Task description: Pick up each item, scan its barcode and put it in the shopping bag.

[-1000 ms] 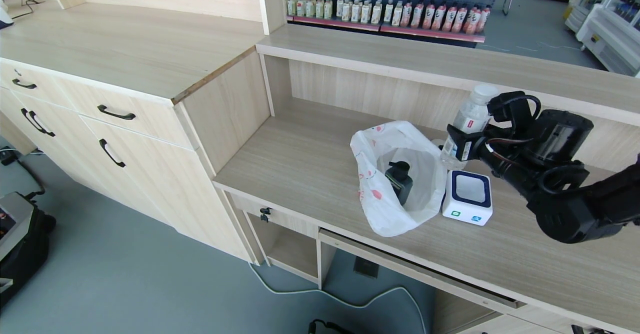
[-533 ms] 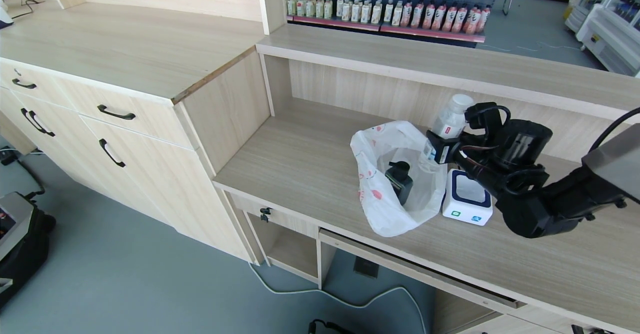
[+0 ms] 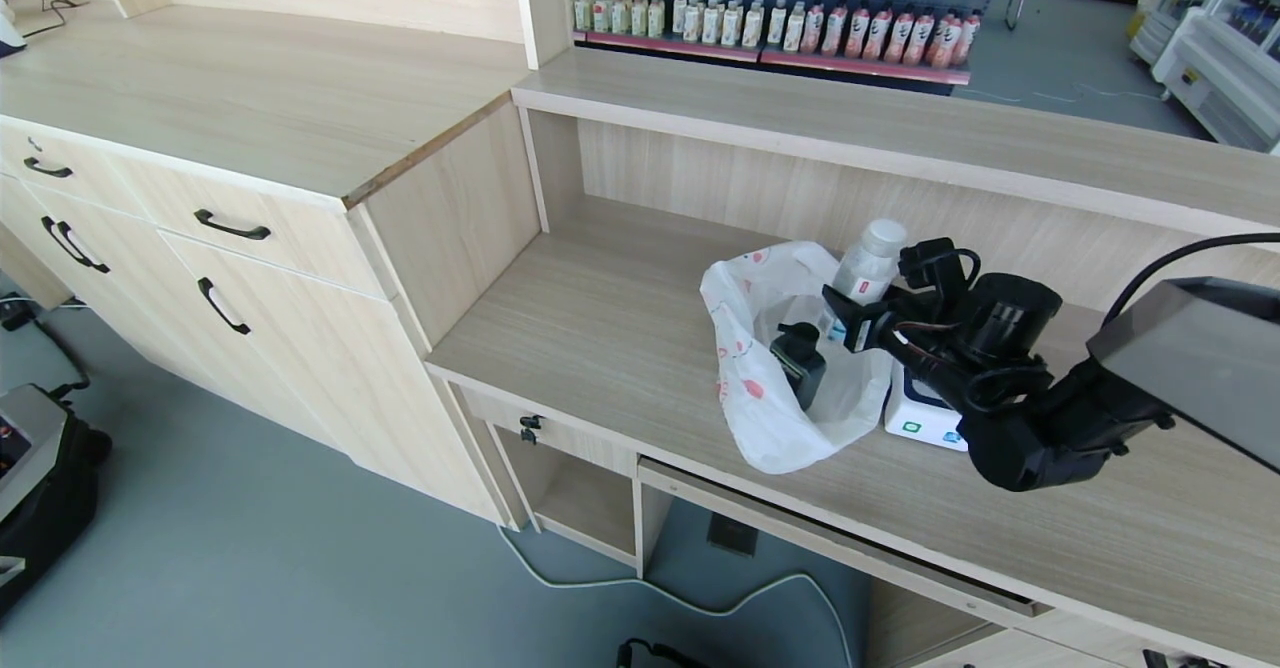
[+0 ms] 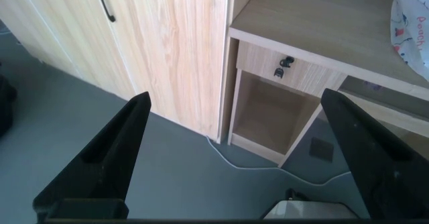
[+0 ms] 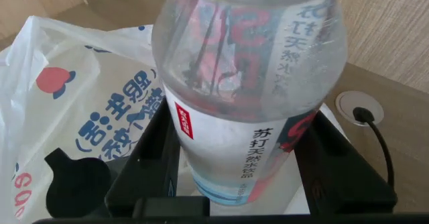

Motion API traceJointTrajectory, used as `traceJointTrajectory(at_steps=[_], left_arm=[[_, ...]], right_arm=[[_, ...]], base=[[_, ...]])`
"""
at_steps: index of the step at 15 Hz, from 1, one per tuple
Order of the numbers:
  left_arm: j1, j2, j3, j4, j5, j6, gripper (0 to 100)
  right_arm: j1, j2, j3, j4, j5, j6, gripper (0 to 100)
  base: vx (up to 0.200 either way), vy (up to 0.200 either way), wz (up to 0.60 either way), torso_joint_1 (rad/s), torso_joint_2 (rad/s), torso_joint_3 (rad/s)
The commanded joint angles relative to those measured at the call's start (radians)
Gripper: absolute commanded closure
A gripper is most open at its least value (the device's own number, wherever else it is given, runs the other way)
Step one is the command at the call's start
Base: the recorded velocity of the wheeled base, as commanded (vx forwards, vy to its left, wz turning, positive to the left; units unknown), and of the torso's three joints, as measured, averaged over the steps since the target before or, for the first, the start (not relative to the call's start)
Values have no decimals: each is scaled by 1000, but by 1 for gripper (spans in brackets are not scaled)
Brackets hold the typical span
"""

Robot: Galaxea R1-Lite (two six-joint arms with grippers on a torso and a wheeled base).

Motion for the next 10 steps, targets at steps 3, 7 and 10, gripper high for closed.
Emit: traceJointTrajectory(at_steps=[3, 7, 10], left_arm=[[0, 0, 0, -1, 0, 0, 0], [0, 0, 0, -1, 0, 0, 0], [0, 0, 0, 1, 0, 0, 0]], right_arm=[[-5, 52, -36, -1, 2, -1, 100], [-8, 72, -34, 1, 2, 4, 100], [-14, 89, -34, -1, 11, 4, 100]], base=[[0, 0, 0, 0, 0, 0], [0, 0, 0, 0, 0, 0], [0, 0, 0, 0, 0, 0]])
